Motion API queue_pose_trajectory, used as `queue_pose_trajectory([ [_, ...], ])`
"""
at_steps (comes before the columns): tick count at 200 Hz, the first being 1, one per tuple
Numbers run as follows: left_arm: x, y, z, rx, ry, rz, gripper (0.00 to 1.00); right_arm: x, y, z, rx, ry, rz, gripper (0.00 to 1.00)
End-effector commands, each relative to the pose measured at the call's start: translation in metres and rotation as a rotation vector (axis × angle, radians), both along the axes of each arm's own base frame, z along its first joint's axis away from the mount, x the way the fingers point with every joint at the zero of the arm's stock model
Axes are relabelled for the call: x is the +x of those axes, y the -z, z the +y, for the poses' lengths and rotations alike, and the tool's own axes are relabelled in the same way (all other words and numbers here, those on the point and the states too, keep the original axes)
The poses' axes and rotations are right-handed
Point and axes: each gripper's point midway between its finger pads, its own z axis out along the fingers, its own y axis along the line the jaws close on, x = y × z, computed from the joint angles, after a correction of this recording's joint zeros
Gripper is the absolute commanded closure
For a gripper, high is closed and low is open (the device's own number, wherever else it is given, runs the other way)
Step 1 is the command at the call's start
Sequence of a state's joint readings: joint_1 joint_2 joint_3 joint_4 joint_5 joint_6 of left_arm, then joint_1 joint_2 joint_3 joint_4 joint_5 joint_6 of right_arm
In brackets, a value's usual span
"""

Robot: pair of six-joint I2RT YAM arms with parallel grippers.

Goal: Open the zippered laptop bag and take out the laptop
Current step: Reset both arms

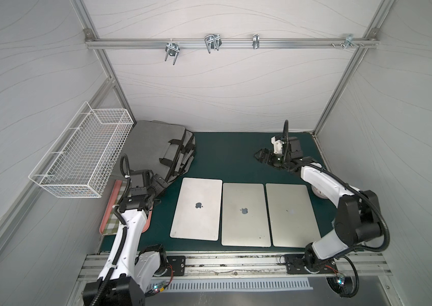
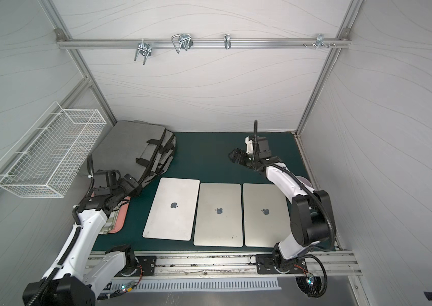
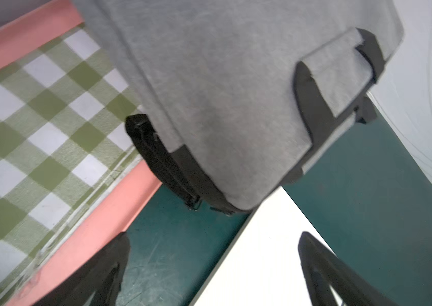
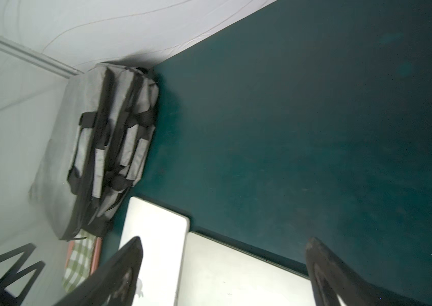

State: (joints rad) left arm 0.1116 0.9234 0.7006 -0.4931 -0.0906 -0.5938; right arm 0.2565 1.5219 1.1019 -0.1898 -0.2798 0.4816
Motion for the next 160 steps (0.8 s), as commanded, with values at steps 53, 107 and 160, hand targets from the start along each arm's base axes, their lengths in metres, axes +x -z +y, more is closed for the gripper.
queue_pose_trajectory([
  [53,0.053,-0.006,-0.072,0.315,0.502,-0.09,0.01,-0.036,0.018,-0.139,-0.348,0.288,-0.162,0.01],
  [107,0.099,0.007,-0.075,0.441,0.546,-0.138,0.01,-0.039,0.049,-0.157,-0.414,0.309,-0.291,0.01],
  [160,0.123,0.021,-0.078,0.486,0.567,-0.162,0.01,-0.017,0.062,-0.16,-0.468,0.299,-0.354,0.01],
])
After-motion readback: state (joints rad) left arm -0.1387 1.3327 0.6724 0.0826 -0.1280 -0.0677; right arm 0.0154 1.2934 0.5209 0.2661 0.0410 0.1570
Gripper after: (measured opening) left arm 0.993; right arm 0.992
